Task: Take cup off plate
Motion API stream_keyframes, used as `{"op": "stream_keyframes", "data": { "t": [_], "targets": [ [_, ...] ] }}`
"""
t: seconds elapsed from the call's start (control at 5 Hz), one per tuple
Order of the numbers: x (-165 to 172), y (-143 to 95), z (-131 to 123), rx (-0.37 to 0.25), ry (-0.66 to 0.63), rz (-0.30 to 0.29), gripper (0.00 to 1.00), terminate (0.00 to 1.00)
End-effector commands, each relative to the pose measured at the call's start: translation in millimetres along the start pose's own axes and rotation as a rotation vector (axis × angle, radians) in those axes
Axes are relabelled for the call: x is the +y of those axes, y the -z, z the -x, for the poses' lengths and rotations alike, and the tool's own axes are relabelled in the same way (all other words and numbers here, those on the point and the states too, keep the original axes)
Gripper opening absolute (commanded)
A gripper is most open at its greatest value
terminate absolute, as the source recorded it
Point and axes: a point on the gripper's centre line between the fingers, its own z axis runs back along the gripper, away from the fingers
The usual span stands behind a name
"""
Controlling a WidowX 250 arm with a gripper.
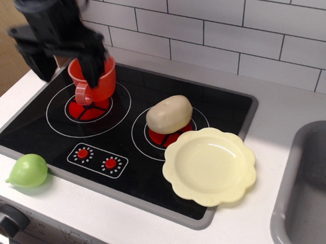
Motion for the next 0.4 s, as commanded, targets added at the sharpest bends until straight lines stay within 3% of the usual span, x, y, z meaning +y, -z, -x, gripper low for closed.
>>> {"op": "stream_keyframes", "data": {
  "t": [0.0, 0.2],
  "targets": [
    [1.0, -40.9, 5.0, -0.053, 0.01, 0.017, 1.0, 0.0],
    [1.0, -40.9, 5.0, -0.053, 0.01, 0.017, 1.0, 1.0]
  ]
}}
